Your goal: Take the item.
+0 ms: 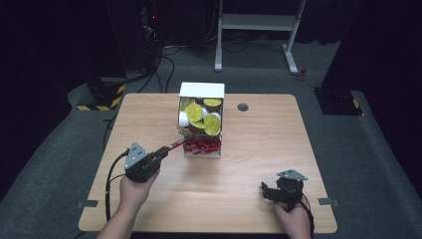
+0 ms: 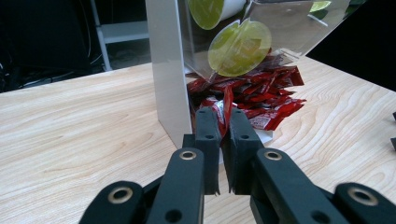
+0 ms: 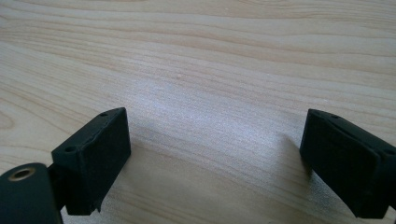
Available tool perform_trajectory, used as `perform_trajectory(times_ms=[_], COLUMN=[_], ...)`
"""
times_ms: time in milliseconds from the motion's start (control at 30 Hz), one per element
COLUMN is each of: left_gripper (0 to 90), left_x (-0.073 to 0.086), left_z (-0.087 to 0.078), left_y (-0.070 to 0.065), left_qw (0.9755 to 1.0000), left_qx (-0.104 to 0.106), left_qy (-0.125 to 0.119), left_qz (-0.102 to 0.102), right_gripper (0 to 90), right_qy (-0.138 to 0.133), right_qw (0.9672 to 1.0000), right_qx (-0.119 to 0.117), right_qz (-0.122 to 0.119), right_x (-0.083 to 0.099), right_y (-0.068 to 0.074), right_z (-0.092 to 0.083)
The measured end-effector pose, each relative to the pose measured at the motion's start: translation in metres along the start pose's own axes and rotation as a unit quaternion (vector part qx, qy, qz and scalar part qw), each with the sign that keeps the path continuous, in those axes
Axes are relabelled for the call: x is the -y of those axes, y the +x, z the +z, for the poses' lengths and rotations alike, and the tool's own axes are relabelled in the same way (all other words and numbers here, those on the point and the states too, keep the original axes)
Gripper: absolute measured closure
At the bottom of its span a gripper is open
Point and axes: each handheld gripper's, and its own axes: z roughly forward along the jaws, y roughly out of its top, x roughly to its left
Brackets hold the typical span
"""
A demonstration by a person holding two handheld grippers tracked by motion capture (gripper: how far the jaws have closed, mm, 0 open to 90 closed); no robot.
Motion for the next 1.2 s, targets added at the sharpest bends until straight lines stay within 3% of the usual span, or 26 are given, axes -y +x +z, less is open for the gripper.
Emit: perform_trajectory(times_ms=[1200], left_gripper=[85.2], left_x=[0.004], left_z=[-0.029], left_y=[0.013], left_qw=[0.9994], left_qx=[-0.018], left_qy=[-0.019], left_qz=[-0.02], right_gripper=[8.5], right_qy=[0.0], right_qw=[1.0], right_qx=[0.0], right_qz=[0.0], right_x=[0.0], right_y=[0.0], right_z=[0.0])
